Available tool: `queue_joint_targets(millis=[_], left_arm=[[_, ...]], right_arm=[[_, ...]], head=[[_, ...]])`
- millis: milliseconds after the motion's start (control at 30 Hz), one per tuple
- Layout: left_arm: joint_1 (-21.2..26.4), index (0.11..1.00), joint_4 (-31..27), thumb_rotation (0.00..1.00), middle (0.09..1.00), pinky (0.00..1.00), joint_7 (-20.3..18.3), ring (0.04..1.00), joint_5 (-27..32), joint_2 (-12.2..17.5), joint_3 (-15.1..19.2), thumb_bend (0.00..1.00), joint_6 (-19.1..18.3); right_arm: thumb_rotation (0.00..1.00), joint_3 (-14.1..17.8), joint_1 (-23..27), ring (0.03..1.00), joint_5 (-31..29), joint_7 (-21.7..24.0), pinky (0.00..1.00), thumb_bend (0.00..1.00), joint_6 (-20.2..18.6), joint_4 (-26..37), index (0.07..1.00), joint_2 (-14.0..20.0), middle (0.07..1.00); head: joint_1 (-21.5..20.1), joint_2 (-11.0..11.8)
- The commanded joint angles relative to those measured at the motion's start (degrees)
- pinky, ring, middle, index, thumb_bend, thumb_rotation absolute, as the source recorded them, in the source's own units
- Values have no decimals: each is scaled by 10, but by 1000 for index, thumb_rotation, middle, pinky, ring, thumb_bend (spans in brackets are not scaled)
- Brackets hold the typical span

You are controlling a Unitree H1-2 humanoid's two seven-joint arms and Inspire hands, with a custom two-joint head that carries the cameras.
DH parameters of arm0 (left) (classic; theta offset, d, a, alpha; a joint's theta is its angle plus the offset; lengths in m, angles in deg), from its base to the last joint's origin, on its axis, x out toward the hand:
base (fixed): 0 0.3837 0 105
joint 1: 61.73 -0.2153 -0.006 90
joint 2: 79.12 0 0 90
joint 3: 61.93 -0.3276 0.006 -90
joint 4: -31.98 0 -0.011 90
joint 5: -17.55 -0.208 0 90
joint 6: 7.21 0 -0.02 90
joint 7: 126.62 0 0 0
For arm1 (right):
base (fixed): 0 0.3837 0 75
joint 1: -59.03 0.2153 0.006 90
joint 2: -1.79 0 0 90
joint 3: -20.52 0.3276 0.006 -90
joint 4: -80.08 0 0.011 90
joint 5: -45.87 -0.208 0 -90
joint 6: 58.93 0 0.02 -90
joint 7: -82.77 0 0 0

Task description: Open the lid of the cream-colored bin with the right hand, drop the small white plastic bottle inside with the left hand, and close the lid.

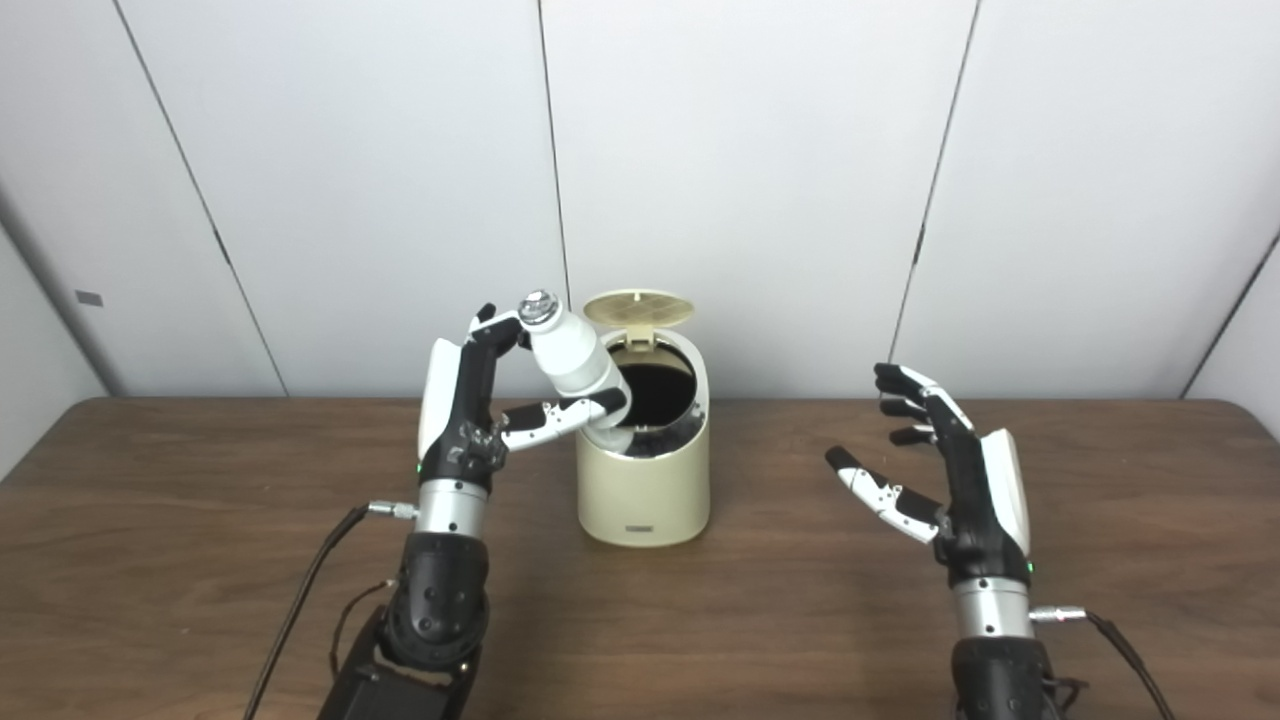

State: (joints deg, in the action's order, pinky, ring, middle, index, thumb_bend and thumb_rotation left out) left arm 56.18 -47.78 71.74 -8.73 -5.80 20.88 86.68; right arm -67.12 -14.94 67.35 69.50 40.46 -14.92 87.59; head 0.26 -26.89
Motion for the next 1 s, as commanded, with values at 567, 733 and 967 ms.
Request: queue_joint_targets(millis=[567, 733, 967], left_arm=[[82, 507, 191, 0, 458, 1000, 191, 775, -146, 26, -75, 523, 166], [100, 516, 240, 0, 445, 1000, 266, 786, -189, 35, -97, 521, 187], [105, 516, 263, 0, 452, 1000, 274, 776, -187, 39, -105, 521, 178]], right_arm=[[276, 10, -7, 764, 14, -12, 642, 378, -11, 38, 795, -7, 800], [239, 10, -14, 773, 18, -13, 654, 371, -12, 42, 788, -8, 808], [243, 12, -19, 761, 19, -16, 637, 373, -11, 44, 785, -9, 799]], head=[[-12, 2], [-13, 3], [-15, 4]])
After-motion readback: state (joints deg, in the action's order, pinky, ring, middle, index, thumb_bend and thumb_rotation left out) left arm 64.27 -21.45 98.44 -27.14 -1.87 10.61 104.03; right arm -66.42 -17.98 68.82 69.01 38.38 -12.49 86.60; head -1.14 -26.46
